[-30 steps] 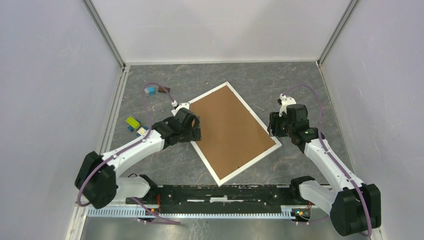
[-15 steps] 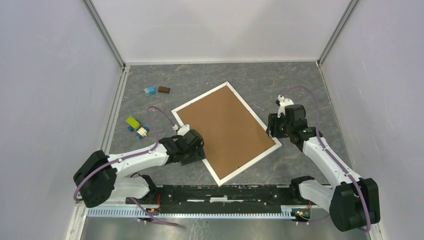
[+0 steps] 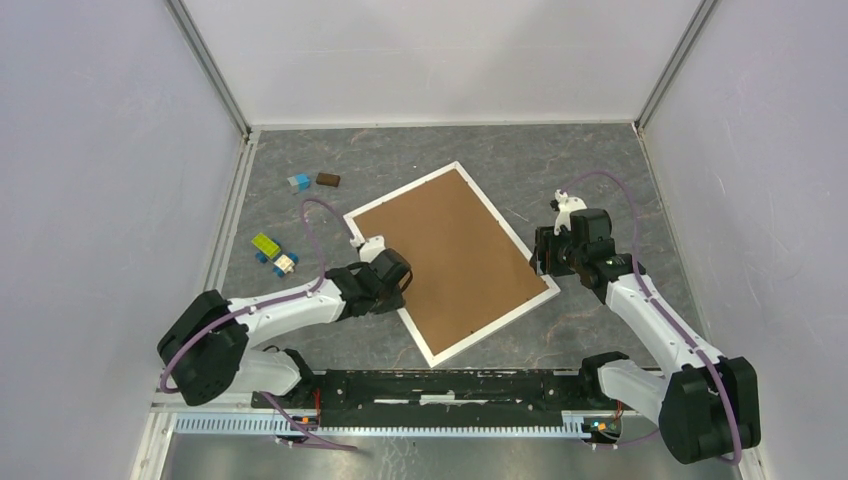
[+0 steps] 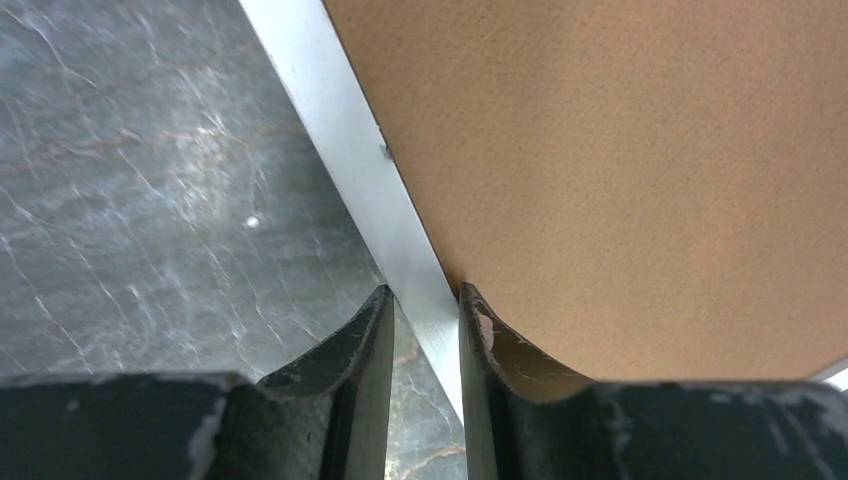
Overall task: Put the photo into the frame
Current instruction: Adjust the photo frame at the center of the board, then install the photo frame at the center of the board.
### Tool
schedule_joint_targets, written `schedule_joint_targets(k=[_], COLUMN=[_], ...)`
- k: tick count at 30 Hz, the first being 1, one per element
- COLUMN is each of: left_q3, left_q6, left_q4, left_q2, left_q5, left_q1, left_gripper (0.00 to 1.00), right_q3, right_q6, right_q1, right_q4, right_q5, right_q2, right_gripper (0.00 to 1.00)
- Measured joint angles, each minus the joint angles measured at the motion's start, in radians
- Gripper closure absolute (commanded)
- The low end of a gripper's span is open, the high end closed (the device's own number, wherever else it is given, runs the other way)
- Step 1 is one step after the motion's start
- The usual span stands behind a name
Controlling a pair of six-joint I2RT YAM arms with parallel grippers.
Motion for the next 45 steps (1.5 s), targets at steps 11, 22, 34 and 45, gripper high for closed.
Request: schedule_joint_targets(k=[11, 22, 34, 45], left_q3=[-0.042, -0.049, -0.05, -0.05], left_q6=[0.163, 0.242, 0.254, 0.254], left_q4=[0.089, 0.128, 0.132, 0.133], left_q2=[-0.029, -0.019, -0.019, -0.019], left_q5=[0.07, 0.159, 0.161, 0.162], left_q1=[0.198, 0.257, 0.257, 0.257], left_gripper=[0.98, 0.98, 0.98, 0.98], right_q3=[0.0, -0.052, -0.063, -0.071], right_q6=[-0.01, -0.011, -0.018, -0.018], right_q1=[-0.079, -0.079, -0.071, -0.047], right_q4=[0.017, 0.009, 0.018, 0.041], right_q5=[-0.055, -0.047, -0.055, -0.084], right_q2=[0.158, 0.139, 0.131, 0.137], right_gripper=[0.48, 0.62, 0.65, 0.66])
